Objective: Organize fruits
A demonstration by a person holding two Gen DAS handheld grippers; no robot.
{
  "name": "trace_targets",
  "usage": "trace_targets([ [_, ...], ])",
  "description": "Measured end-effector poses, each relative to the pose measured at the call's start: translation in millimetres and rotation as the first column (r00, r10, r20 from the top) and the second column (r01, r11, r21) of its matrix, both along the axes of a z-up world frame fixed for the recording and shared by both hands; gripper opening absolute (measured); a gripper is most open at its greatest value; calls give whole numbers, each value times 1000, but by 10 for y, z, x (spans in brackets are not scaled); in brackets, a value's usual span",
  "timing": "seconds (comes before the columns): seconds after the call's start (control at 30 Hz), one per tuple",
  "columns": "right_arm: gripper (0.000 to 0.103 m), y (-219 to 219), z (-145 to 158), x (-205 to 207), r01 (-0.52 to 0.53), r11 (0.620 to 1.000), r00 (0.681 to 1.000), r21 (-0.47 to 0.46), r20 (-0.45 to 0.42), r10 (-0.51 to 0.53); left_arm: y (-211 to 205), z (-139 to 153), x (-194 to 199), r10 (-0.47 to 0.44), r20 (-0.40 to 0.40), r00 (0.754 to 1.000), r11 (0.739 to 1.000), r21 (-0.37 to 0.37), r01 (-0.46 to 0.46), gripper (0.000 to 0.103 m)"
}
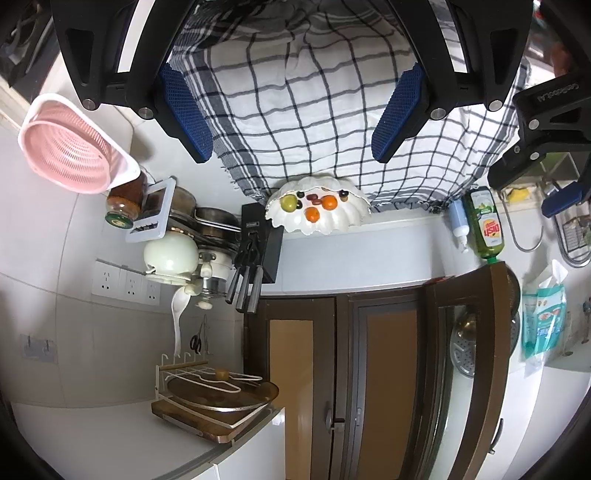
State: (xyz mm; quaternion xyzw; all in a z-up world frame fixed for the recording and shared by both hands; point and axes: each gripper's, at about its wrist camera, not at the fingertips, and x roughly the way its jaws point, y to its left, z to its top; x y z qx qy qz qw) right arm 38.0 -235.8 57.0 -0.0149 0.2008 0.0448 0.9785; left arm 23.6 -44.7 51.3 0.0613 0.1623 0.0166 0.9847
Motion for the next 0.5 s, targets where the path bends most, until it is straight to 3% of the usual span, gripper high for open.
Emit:
trace_targets([
  [0.5, 89, -24, 19, -81, 2, 1000, 1000, 1, -1, -2, -65, 3, -106, -4, -6, 1000, 1000, -17, 4, 103],
])
